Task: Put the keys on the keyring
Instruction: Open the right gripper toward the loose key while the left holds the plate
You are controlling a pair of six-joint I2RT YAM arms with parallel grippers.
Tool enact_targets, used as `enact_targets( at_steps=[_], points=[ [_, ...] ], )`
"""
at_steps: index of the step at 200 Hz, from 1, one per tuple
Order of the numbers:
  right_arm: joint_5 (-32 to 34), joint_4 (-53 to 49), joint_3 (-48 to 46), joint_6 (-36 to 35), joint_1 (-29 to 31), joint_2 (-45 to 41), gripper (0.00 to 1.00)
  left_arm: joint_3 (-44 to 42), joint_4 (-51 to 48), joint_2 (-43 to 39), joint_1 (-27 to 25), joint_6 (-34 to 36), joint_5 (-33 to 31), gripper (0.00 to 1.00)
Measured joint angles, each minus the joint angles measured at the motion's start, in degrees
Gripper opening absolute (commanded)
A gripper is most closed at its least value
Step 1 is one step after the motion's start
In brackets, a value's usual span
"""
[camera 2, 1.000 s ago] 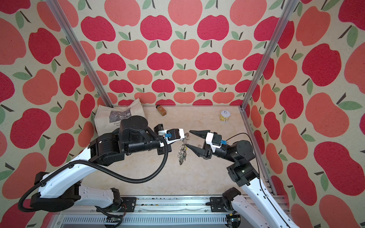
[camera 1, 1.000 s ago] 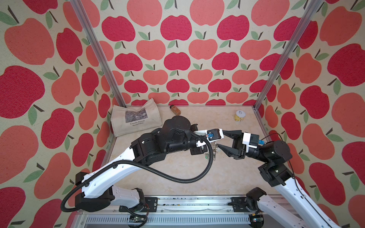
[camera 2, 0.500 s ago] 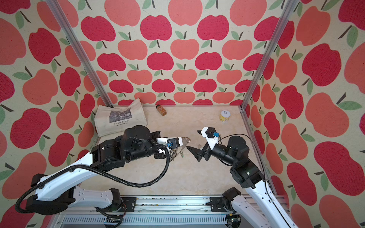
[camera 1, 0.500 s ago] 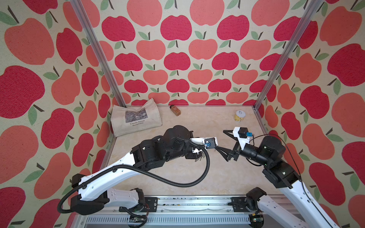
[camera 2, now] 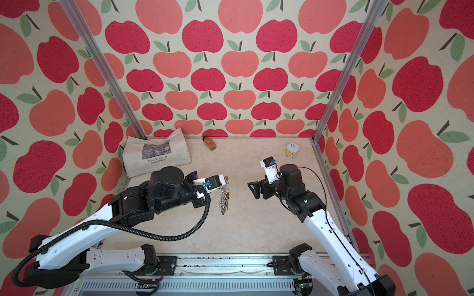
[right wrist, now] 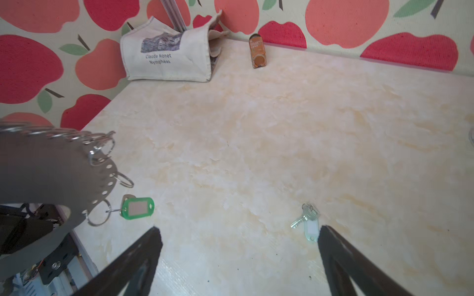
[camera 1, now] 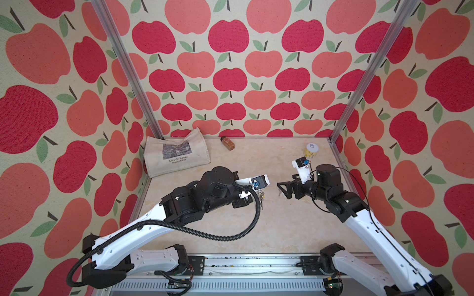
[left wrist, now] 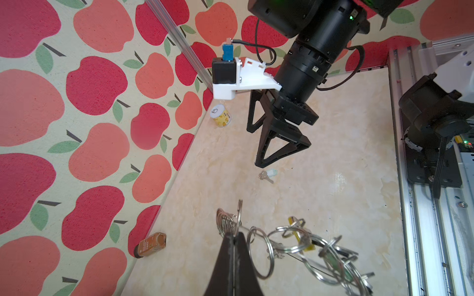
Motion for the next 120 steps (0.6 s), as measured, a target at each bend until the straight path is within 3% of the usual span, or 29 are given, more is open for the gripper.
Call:
enact_targets(
  at_steps=[39,120],
  points=[
    [4.39,-4.39,0.33,5.20,-3.17,11.34,0.96,-3.34,0.61,-1.92,1.73,-2.14,0.50,0.00],
    [10.32,-6.12,6.86,10.16,-4.96,33.20,0.77,-5.64,1.22,-2.67,4.48,-3.61,1.53,0.00]
  ],
)
